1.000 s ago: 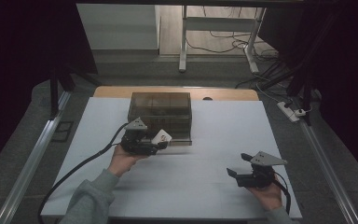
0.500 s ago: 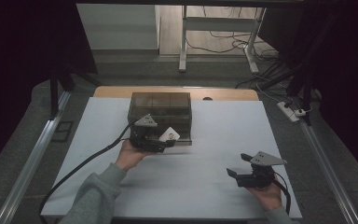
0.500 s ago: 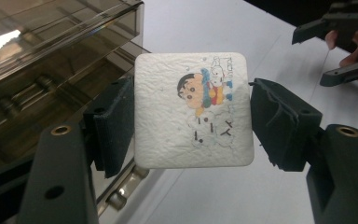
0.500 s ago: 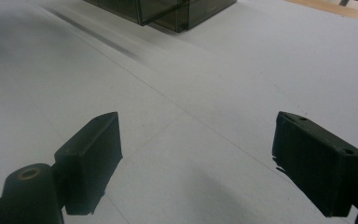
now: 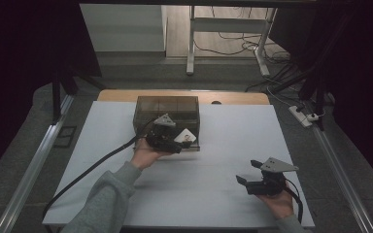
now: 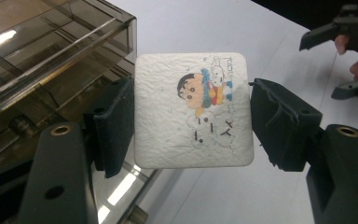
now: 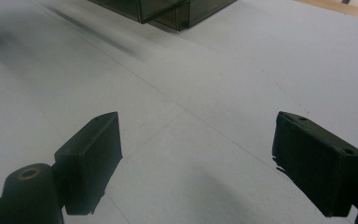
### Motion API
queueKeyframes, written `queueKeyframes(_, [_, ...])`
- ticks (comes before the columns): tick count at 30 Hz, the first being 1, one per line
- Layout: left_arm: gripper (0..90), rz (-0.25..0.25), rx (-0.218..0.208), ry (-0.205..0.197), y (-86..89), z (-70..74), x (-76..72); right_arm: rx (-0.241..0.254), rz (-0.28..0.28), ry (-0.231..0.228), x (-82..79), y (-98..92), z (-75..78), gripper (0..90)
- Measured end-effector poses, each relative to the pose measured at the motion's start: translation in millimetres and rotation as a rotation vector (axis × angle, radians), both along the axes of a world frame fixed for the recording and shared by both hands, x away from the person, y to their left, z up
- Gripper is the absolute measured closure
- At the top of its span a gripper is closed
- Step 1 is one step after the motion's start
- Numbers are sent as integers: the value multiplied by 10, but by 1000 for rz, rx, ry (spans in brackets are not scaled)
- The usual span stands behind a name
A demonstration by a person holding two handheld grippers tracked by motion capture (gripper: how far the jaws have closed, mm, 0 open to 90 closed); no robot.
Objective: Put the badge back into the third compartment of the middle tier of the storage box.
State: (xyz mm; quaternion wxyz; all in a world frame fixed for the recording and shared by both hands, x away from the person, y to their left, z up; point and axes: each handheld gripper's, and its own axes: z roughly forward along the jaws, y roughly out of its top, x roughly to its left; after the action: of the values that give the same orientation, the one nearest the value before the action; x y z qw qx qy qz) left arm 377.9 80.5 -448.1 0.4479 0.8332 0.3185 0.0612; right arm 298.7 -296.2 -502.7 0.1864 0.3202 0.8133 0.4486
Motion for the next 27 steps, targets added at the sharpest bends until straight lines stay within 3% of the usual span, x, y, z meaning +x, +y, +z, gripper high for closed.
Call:
queueKeyframes(9, [328,26,43,35,-70,-78,121,2,2,1,3,1,-6,150])
queueKeyframes(27, [328,27,62,44,-120,-126,137,1,5,-4,-1,-2,0,150])
